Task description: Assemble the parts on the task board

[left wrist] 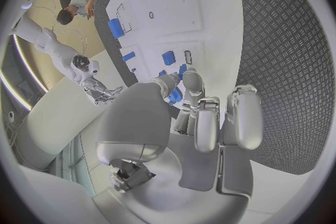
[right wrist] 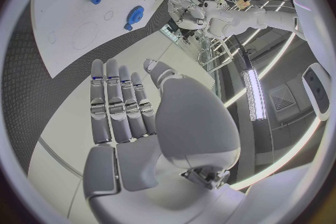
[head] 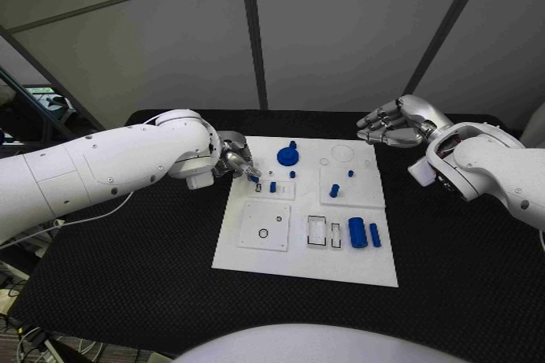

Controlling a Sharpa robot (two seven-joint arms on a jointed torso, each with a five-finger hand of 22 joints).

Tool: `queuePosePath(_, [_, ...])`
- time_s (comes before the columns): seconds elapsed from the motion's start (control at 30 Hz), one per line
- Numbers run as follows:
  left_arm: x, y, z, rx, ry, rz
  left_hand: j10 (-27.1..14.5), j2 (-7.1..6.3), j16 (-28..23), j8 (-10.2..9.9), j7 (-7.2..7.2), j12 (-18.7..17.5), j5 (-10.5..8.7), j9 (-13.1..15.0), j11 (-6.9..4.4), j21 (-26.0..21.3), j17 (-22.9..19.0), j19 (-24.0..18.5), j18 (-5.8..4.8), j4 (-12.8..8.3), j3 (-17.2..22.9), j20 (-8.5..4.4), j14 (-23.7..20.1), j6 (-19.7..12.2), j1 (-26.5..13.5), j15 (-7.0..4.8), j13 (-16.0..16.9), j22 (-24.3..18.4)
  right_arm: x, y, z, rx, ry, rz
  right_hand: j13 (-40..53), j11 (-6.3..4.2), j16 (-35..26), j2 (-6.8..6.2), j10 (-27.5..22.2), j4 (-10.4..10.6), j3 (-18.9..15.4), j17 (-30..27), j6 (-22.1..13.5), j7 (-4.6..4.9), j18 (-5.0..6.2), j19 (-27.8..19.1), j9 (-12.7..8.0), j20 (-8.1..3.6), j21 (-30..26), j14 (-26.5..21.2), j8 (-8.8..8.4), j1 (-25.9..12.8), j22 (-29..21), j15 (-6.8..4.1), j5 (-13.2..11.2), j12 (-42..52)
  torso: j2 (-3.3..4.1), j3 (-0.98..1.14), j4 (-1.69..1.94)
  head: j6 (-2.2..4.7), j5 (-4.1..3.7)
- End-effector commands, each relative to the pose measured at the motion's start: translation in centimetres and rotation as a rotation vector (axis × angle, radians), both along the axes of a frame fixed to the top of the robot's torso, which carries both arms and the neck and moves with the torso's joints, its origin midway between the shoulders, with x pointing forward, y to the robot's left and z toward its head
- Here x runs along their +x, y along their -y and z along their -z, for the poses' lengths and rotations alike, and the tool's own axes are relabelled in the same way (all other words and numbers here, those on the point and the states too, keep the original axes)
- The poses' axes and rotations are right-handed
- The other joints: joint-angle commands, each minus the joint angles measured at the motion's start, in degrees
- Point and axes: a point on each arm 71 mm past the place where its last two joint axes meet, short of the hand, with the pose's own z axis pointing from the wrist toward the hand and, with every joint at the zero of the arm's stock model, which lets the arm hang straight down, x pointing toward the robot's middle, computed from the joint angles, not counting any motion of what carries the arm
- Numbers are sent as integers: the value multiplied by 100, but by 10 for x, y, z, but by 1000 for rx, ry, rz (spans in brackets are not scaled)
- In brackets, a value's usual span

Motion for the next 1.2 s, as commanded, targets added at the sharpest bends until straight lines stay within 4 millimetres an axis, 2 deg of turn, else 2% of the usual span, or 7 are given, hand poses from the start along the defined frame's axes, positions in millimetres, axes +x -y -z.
queuePosePath(0.03, [0, 2, -2, 10, 33, 5, 42, -48, 35, 25, -26, 23, 16, 401, 1, 39, 1509, 25, -41, -643, 665, -13, 604, -8, -7, -45, 5, 387, 0, -1, -1, 1, 6, -5, -7, 7, -34, 34, 13, -28, -7, -10, 28, 26, 63, 48, 5, 12, -29, -11, -4, -5, -6, 31, 21, 6, 10, 1, -13, -6, 14])
queuePosePath(0.4, [-3, 6, 5, 59, 42, 33, 53, -78, 35, 39, -28, 19, 14, 411, -3, 43, 1509, 30, -43, -657, 740, -17, 604, -6, -39, -48, -3, 395, 0, -2, -1, 1, 6, -6, -7, 7, -34, 34, 14, -29, -7, -10, 29, 26, 64, 49, 5, 12, -31, -10, -4, -4, -7, 31, 22, 7, 16, 0, -3, -21, 31])
queuePosePath(0.53, [-4, 8, 8, 70, 41, 41, 53, -78, 35, 39, -28, 19, 14, 411, -3, 43, 1509, 30, -43, -657, 740, -17, 604, -6, -39, -48, -3, 395, 0, -2, -1, 1, 6, -7, -7, 7, -34, 34, 14, -29, -7, -10, 29, 26, 64, 49, 5, 12, -31, -10, -4, -4, -7, 31, 22, 7, 13, 1, -12, -31, 38])
queuePosePath(0.8, [-5, 10, 9, 78, 31, 56, 58, -102, 35, 48, -30, 19, 15, 418, -5, 44, 1509, 33, -43, -674, 791, -19, 604, -6, -56, -51, -3, 399, 0, -2, -1, -1, 7, -7, -7, 7, -34, 34, 14, -29, -7, -10, 29, 26, 64, 49, 5, 12, -31, -10, -4, -4, -7, 31, 22, 7, 7, 0, -3, -51, 35])
queuePosePath(1.2, [-9, 14, 12, 92, 1, 89, 60, -116, 35, 52, -31, 19, 14, 422, -6, 46, 1509, 35, -44, -682, 811, -20, 604, -6, -63, -52, -3, 403, 0, -2, -1, -1, 6, -8, -7, 7, -34, 34, 14, -29, -7, -10, 29, 26, 64, 49, 5, 12, -31, -10, -4, -4, -7, 31, 22, 7, 10, -6, -8, -55, 17])
